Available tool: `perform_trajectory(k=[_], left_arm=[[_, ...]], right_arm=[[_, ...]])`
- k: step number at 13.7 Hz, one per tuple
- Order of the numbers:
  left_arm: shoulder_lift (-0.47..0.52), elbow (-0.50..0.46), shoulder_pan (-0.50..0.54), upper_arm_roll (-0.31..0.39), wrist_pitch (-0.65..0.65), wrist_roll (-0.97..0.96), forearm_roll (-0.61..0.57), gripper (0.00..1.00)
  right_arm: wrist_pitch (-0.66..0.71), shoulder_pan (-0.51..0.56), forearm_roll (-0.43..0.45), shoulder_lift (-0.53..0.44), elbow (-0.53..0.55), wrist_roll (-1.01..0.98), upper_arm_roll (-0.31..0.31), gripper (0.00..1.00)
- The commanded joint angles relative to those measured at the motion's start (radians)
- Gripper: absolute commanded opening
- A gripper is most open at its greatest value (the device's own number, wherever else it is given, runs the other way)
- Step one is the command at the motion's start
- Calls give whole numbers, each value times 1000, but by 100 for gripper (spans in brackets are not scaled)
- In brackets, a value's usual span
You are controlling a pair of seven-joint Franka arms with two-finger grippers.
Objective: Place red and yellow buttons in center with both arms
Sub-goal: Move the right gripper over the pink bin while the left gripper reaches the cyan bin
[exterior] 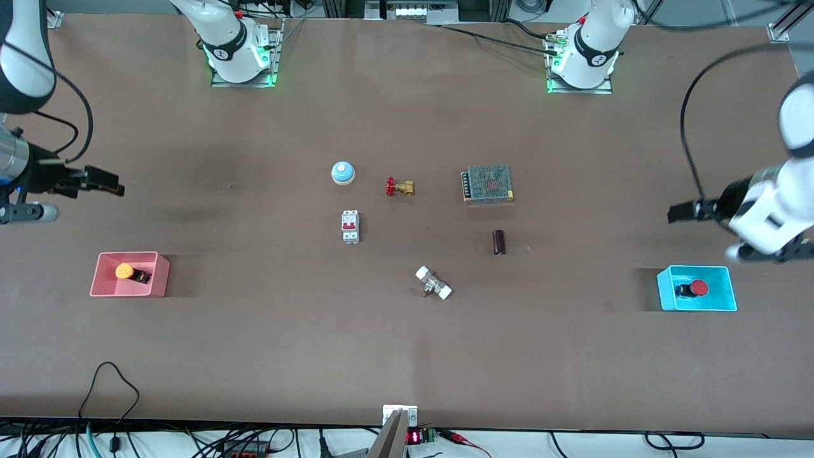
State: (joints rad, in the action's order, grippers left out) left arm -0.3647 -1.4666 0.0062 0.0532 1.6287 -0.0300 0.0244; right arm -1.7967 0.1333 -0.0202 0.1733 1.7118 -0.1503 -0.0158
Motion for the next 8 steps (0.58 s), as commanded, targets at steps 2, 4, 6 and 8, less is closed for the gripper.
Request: perform_trajectory(k=[2, 4, 6, 8], left_arm=[[-129, 54, 76, -3, 182, 21, -9, 100], [-187, 37, 106, -1, 308, 33, -8, 100], [-233, 37, 139, -3, 376, 47, -14, 100], [-275, 37, 162, -3, 453, 120, -12, 100]], right_arm=[[-174, 17, 31, 132, -20, 0, 31, 100], [-246, 19, 67, 175, -21, 2, 34, 100], [-324, 26, 97, 228, -20, 2, 33, 100], [-394, 40, 109, 261, -11, 0, 33, 100]])
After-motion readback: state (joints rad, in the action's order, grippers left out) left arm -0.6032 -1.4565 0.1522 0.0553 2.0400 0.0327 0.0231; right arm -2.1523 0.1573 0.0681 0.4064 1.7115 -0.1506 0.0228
